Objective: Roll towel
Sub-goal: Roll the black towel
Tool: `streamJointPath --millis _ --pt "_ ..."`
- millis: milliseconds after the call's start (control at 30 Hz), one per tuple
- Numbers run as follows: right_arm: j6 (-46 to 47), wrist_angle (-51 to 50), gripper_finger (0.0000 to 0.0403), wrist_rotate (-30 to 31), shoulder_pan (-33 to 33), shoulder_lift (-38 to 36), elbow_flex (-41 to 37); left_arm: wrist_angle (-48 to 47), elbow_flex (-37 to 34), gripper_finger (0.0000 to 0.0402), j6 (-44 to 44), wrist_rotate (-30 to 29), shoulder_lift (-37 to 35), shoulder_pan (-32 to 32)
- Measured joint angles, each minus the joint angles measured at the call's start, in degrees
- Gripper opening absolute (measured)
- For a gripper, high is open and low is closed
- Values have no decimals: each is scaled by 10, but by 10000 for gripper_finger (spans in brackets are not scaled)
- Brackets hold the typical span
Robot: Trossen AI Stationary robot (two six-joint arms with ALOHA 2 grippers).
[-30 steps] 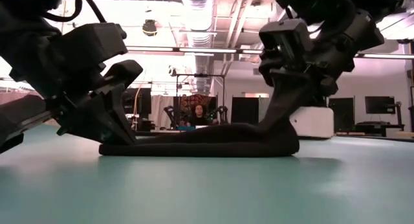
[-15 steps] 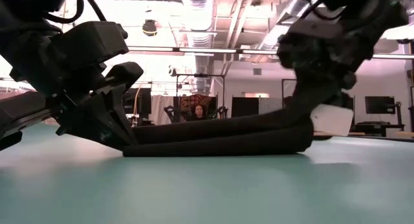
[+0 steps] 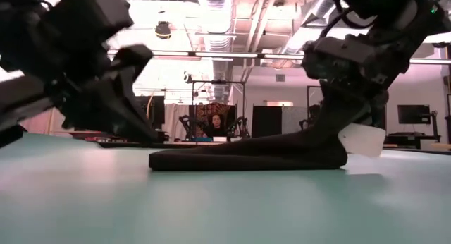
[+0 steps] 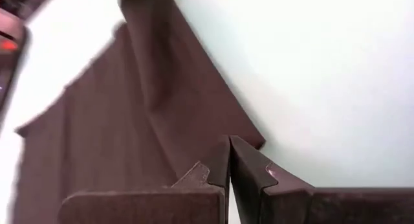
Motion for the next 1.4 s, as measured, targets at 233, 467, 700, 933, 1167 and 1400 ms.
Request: streamJointPath --millis 233,467,700,933,1167,1400 --pt "5 -5 66 0 1 -1 0 21 7 0 49 9 2 21" --pt "8 1 66 8 1 -1 0 55 3 0 73 71 33 72" --pt "-1 0 66 18 7 -1 0 68 5 0 45 119 80 85" --pt "-31 -13 101 18 21 -2 0 61 5 0 25 121 86 85" --pt "-55 -60 202 22 22 -2 0 52 5 0 17 126 87 85" --pt "-80 -128 236 43 22 -32 0 42 5 0 13 126 88 85"
